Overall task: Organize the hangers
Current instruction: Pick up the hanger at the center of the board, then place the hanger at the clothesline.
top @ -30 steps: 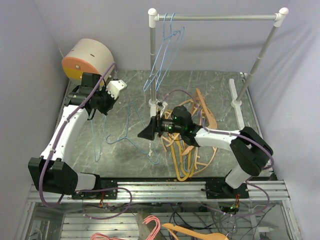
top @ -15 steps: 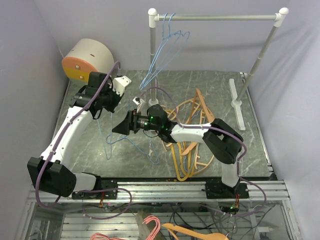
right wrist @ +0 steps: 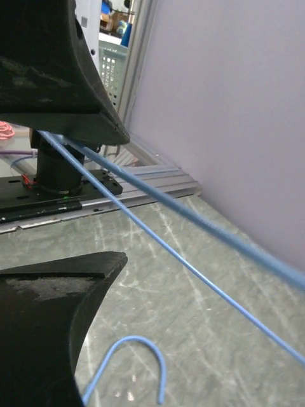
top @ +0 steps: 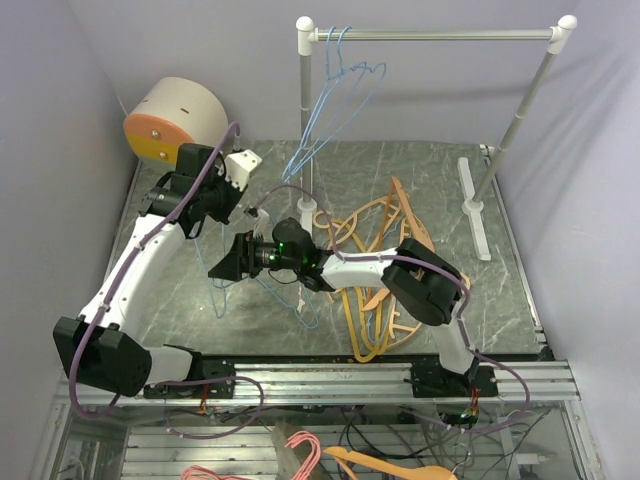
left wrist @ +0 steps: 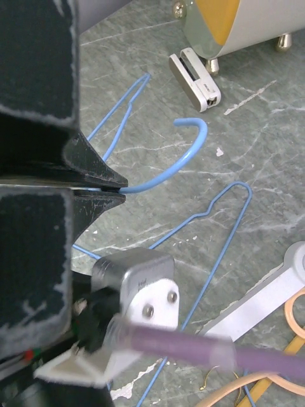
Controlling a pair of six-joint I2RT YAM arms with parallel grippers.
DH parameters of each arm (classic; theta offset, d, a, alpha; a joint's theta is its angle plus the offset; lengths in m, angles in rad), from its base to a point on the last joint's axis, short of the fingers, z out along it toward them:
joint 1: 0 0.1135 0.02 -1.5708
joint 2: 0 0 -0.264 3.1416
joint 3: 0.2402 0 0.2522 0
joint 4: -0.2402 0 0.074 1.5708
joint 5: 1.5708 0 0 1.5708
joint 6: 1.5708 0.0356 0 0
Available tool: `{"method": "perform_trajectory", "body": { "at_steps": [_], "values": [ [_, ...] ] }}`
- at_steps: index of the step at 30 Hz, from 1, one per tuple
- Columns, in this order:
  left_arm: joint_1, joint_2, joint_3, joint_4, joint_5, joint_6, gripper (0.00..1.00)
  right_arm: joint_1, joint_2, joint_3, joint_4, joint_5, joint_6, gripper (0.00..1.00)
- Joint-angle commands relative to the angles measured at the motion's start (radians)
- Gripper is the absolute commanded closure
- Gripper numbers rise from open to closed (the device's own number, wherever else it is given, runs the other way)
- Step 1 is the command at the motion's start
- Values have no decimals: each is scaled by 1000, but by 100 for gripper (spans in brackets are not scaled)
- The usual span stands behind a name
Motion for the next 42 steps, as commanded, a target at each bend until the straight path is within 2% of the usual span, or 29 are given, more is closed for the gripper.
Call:
{"method": "perform_trajectory", "body": {
  "at_steps": [1,5,6,9,10,12,14,15,22,26,30,32,34,37,39,42],
  "values": [
    [-10,-48,25,16,-9,-12,93,8,32,19,-9,11,4,41],
    [-10,-77,26,14,6,-20,93,10,35,14,12,-18,2,92],
    [-10,-84,23,17,11,-24,93,11,32,8,8,-23,-7,100],
    [-9,-97,30,3,9,-26,90,14,-9,-53,21,-18,-42,100],
    [-9,-103,35,-5,9,-24,82,15,-34,-85,20,-7,-53,100],
    [-9,-118,66,-45,25,-13,55,18,-111,-146,-14,33,-94,100],
    [-10,-130,137,-137,71,12,8,23,-182,-222,-61,80,-126,100],
    [-10,-138,184,-194,96,27,0,25,-217,-265,-83,103,-132,100],
    [-10,-226,449,-471,165,194,1,63,-453,-574,-126,217,-77,100],
    [-7,-251,495,-432,99,141,1,117,-651,-701,-195,365,-27,100],
    [3,-255,500,-404,79,124,1,151,-906,-795,-379,569,20,100],
    [10,-256,512,-407,83,125,1,164,-1060,-819,-495,700,40,100],
    [26,-260,526,-436,146,134,1,170,-1218,-830,-621,808,55,100],
    [54,-267,534,-456,205,133,1,170,-1379,-783,-841,951,56,100],
    [68,-274,525,-447,195,125,1,171,-1411,-719,-985,1032,45,100],
    [85,-282,495,-427,184,112,1,171,-1365,-614,-1170,1146,58,100]
  ]
}}
